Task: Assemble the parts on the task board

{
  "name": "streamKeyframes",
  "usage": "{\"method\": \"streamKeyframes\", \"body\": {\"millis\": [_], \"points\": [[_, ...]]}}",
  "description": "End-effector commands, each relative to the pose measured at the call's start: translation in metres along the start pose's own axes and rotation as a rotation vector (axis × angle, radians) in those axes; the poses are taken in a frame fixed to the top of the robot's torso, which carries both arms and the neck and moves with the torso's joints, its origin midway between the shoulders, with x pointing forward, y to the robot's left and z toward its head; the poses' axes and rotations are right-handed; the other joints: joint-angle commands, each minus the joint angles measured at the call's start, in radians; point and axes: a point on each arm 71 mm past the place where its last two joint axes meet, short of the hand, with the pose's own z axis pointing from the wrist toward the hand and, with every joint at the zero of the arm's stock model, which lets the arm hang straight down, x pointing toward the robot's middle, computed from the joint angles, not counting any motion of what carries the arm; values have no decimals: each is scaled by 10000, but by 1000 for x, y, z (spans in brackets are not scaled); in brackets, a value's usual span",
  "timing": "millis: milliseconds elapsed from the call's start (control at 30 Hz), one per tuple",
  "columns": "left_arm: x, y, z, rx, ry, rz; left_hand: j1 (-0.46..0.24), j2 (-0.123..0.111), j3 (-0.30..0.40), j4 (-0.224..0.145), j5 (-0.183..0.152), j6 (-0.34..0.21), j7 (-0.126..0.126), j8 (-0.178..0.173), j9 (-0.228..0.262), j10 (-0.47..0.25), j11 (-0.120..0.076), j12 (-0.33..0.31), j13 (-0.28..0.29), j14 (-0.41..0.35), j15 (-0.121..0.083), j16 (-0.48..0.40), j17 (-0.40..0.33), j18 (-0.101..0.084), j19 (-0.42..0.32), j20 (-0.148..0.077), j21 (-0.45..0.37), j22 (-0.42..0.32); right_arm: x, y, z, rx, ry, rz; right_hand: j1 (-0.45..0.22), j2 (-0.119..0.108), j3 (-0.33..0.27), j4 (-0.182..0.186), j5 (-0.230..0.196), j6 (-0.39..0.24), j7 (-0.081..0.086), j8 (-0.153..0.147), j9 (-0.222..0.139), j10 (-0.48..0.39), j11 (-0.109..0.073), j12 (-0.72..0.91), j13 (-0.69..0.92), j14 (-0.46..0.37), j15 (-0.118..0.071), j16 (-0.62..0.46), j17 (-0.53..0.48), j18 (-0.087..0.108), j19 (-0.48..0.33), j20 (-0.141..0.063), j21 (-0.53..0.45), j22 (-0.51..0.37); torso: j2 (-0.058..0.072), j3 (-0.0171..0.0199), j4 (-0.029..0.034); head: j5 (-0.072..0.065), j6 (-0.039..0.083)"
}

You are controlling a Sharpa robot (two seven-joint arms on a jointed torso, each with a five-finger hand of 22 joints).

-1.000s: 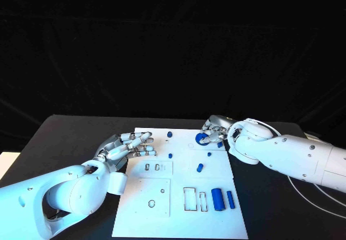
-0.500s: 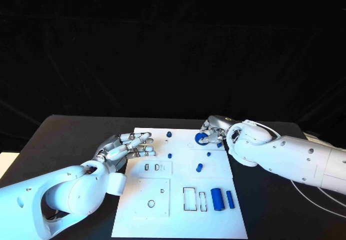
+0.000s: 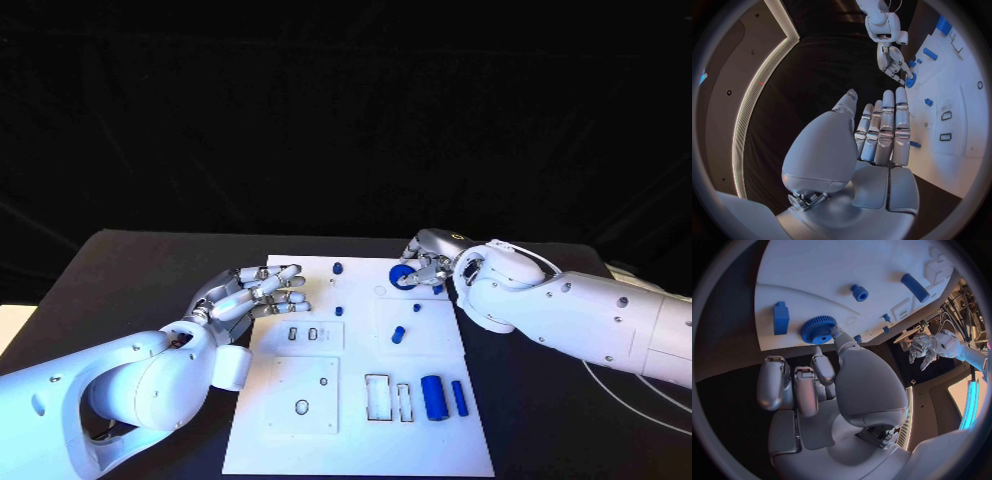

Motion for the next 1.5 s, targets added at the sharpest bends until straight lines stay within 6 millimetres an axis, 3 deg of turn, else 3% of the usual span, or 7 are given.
{"method": "streamKeyframes", "body": {"millis": [33,667,900,1167,1500], "points": [[2,-1,0,19,202,-84,-50,32,4,-45,-33,-31,33,-37,-10,-61,-27,-25,-13,18,23,-3,16,82,62,-22,-2,3,1,-1,-1,108,18,-94,0,-58,9,104,103,-34,9,-8,2,-64,17,-9,44,810,93,41,1473,-127,40,33,25,-8,9,2,3,-6,-13],[0,-1,0,53,91,-45,-53,37,3,-57,-36,-43,34,-48,-11,-80,-25,-29,-16,20,22,-4,32,83,66,-23,-5,3,3,-3,-3,80,343,-131,103,88,82,287,319,280,-65,183,64,49,-48,165,266,810,46,46,1494,-127,43,4,35,10,4,-6,14,-4,-63],[1,-1,0,37,112,-53,-53,37,3,-57,-36,-43,34,-48,-11,-80,-25,-29,-16,20,22,-4,32,83,66,-23,-5,3,5,-6,-2,189,680,-386,281,282,259,295,365,456,-104,259,78,106,-94,240,369,817,6,57,1528,-131,54,-31,48,34,2,-13,21,-40,-93],[0,-1,0,32,99,-49,-53,37,3,-57,-36,-43,34,-48,-11,-80,-25,-29,-16,20,22,-4,32,83,66,-23,-5,3,8,-8,-2,316,907,-779,474,298,413,201,282,527,-118,261,64,154,-111,301,453,825,-12,74,1572,-142,79,-54,73,86,5,-5,16,-30,-105],[0,-1,0,19,119,-56,-49,48,8,-67,-36,-44,32,-53,-10,-86,-26,-28,-16,26,20,-3,46,85,73,-24,-5,4,7,-3,-2,253,640,-847,572,424,629,181,203,739,-170,329,80,230,-153,390,560,828,-42,78,1586,-147,96,-75,90,119,3,-22,31,-47,-86]]}}
